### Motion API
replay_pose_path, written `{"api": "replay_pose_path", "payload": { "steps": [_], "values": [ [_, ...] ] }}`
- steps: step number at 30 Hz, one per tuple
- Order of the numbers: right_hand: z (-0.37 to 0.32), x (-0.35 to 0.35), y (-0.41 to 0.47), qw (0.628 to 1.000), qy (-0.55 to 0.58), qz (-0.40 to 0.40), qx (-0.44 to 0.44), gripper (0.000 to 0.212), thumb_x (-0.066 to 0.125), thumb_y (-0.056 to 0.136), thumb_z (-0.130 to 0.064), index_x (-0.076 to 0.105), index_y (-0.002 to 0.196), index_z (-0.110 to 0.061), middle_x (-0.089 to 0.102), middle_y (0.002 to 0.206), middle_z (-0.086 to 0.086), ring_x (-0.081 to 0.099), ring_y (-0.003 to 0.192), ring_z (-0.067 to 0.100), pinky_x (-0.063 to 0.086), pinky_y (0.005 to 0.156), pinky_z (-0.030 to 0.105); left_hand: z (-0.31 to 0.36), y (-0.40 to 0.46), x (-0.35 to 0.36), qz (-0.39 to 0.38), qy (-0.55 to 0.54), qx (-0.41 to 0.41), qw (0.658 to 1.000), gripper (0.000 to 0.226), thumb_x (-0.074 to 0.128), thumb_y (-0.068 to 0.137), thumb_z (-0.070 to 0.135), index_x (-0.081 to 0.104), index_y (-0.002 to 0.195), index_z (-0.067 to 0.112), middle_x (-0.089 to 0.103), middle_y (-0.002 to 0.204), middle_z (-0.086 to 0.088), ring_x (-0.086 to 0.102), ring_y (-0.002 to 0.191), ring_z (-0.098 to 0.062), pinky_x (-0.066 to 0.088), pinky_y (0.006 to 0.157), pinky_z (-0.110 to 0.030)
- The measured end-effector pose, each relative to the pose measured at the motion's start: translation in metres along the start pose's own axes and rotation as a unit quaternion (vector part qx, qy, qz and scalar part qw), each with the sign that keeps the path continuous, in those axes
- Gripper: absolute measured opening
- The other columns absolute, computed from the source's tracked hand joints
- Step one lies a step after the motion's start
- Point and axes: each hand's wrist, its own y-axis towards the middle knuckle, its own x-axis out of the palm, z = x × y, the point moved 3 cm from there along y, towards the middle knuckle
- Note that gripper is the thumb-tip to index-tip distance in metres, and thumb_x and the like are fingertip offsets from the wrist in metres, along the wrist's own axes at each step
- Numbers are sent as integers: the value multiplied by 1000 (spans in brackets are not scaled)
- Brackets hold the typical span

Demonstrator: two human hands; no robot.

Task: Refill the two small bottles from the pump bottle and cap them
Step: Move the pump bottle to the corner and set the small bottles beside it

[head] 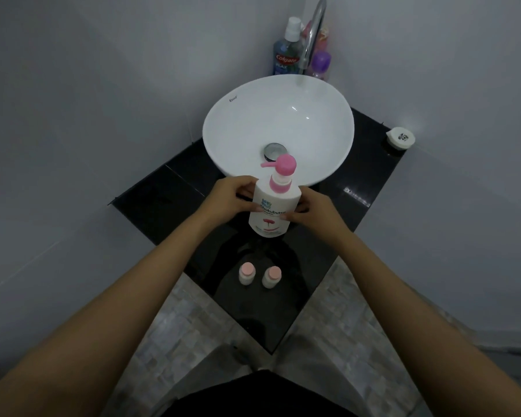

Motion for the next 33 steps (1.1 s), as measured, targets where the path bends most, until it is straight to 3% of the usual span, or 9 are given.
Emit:
{"api": "replay_pose_path", "payload": {
  "steps": [7,12,16,19,23,26,28,33],
  "values": [
    [-3,5,0,999,-7,-13,-34,58,75,78,-14,54,133,-21,66,124,-2,64,107,12,54,90,30,-2,-12,4,31,-36,-1,999,47,76,68,-4,65,113,6,70,111,-8,67,102,-13,54,88,-22],
    [-14,10,5,997,-27,-52,-56,56,75,78,-14,56,131,-20,67,123,-4,63,108,9,54,92,32,-4,-31,1,84,-72,-8,994,50,73,68,-9,66,114,9,70,107,-1,66,90,7,53,77,-12],
    [-38,22,19,990,-55,-95,-84,49,75,78,-17,59,125,-17,68,118,-3,64,105,11,55,91,34,-7,-52,-19,143,-69,-21,987,49,75,70,-4,66,115,11,69,105,6,63,88,13,51,76,-8],
    [-64,36,33,983,-70,-126,-112,47,75,78,-17,59,122,-17,70,115,-1,66,102,12,55,89,32,-7,-69,-43,202,-69,-16,977,48,77,68,-2,66,114,9,68,103,6,64,88,12,50,77,-8],
    [-103,63,62,973,-39,-182,-139,43,74,76,-10,62,116,-13,71,110,0,67,97,11,56,87,33,-11,-84,-82,283,-56,-23,957,46,79,64,-3,67,105,15,71,98,1,67,87,-1,53,81,-15],
    [-133,86,87,960,-26,-228,-163,46,73,76,-3,61,119,-13,68,108,-2,65,97,10,53,89,27,-19,-91,-110,327,-49,-38,943,44,79,64,-5,68,103,11,70,93,5,65,79,9,51,76,-10],
    [-149,101,104,950,-30,-257,-174,49,74,76,-3,60,122,-12,67,113,0,64,101,13,51,90,28,-26,-92,-126,360,-44,-50,931,43,78,64,-6,67,104,6,69,94,1,65,77,7,51,74,-8],
    [-171,142,149,933,-50,-304,-189,51,74,75,-3,59,123,-11,66,120,5,62,110,21,50,98,40,-48,-88,-158,422,-30,-88,902,39,79,63,-5,67,100,1,70,97,-8,63,81,-11,51,71,-8]
  ]
}}
